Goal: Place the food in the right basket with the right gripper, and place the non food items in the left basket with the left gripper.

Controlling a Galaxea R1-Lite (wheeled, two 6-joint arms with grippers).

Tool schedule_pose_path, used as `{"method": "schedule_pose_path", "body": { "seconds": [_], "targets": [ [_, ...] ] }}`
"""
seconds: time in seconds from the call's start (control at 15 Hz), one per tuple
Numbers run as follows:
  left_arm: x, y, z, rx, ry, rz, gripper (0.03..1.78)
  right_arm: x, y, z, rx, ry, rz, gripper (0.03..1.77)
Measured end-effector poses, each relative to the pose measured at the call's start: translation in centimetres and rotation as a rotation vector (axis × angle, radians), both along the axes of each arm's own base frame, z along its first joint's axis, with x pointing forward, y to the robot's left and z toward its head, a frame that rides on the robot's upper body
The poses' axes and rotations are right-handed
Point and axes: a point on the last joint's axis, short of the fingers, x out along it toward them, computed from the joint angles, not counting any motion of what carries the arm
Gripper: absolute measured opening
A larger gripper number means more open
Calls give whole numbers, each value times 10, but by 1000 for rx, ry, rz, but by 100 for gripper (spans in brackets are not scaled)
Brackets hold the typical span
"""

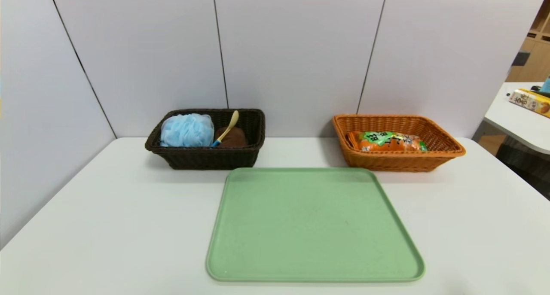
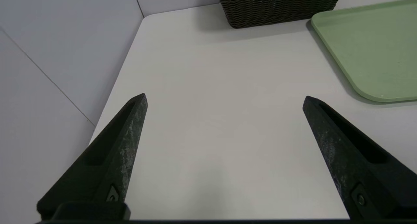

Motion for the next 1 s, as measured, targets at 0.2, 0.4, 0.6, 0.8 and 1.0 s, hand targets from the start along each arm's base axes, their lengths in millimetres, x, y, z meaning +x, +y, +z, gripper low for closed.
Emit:
{"method": "schedule_pose_path", "body": {
  "seconds": [0.2, 0.4, 0.6, 0.8, 1.0],
  "targets": [
    [-1, 0, -6, 0, -3, -3, 169, -5, 0, -3, 1, -20, -17, 170],
    [-5, 0, -8, 3, -27, -11, 169, -13, 0, -11, 0, -48, -34, 170],
    [-8, 0, -15, 4, -42, -15, 169, -23, 0, -19, 0, -91, -39, 170],
    [-9, 1, -25, 0, -49, -15, 169, -30, 0, -26, 2, -126, -45, 170],
    [-8, 1, -29, 0, -50, -15, 169, -36, 1, -31, 0, -152, 4, 170]
  ]
}}
